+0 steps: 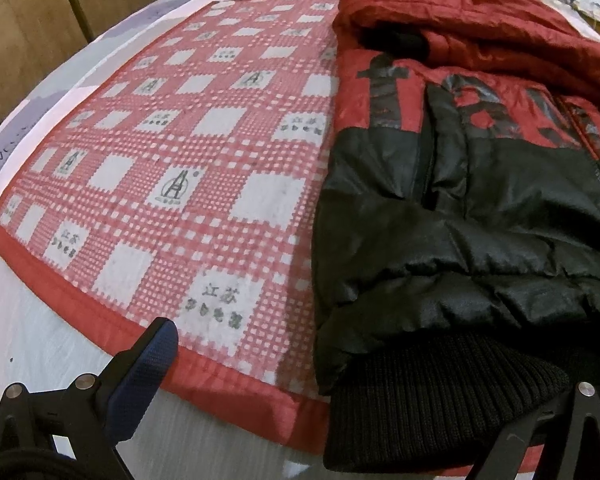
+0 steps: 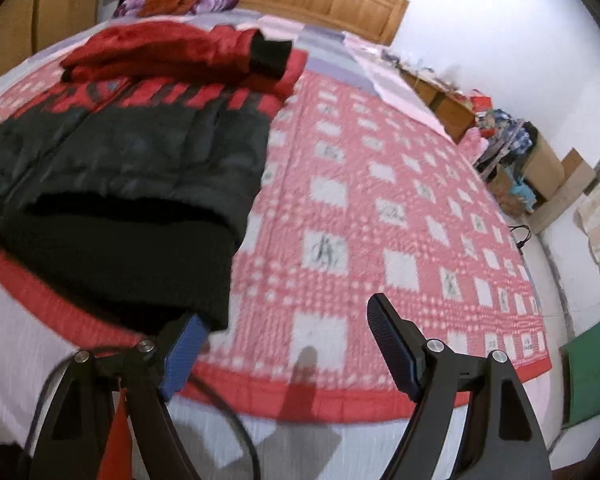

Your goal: Fold large clothes

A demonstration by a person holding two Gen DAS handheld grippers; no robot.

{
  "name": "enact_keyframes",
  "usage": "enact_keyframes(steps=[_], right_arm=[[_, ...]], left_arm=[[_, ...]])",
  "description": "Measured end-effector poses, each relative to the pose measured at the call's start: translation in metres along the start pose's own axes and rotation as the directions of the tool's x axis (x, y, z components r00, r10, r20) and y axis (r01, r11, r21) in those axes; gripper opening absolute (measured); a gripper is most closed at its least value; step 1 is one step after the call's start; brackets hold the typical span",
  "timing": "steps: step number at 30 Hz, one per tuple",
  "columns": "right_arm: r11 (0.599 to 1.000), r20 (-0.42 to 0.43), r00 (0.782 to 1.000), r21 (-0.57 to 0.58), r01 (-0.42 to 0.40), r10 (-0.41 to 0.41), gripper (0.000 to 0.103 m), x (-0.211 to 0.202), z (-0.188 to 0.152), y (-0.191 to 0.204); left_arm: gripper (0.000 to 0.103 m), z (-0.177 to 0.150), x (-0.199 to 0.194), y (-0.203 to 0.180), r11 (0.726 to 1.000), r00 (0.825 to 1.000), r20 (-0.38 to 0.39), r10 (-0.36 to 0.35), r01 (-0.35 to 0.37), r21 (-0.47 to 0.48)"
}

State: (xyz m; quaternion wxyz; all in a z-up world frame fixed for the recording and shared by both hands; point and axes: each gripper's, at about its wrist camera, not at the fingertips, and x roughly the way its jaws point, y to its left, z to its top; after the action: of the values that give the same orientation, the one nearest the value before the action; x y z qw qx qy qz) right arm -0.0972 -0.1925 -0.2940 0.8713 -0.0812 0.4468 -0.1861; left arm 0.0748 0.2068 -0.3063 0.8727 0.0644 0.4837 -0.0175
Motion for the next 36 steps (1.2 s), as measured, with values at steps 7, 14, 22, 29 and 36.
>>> enact_keyframes(steps=[7,14,22,29,36], right_arm=[[0.999,-0.031,0.998,0.007,-0.048,0.048,0.076,0.026,0.014,0.016],[0.991,-0.024,0.997,0.114,-0.067,0.070,0.055,0.023,0.017,0.005],[0.992,-0.022,0.996,0.087,-0.088,0.090,0.052,0.029,0.025,0.012],[0.966,-0.065,0.977,0.181,-0.187,0.202,0.023,0.051,0.033,0.003],[0.953,-0.019,0.971,0.196,-0.231,0.240,0.014,0.018,0.034,-0.016]], left_arm=[[0.093,-0.007,0.002,-0.001,0.999,1.000,-0.005,-0.027,0.027,0.023],[0.081,-0.018,-0.008,0.000,0.996,0.998,0.007,-0.060,0.059,0.073],[0.083,0.003,0.002,-0.008,0.997,0.997,0.071,0.015,-0.021,0.081],[0.024,0.013,0.007,-0.011,0.986,0.993,0.012,-0.117,0.115,0.123],[0.022,0.013,-0.038,-0.004,0.970,0.983,0.033,-0.182,0.174,0.170]])
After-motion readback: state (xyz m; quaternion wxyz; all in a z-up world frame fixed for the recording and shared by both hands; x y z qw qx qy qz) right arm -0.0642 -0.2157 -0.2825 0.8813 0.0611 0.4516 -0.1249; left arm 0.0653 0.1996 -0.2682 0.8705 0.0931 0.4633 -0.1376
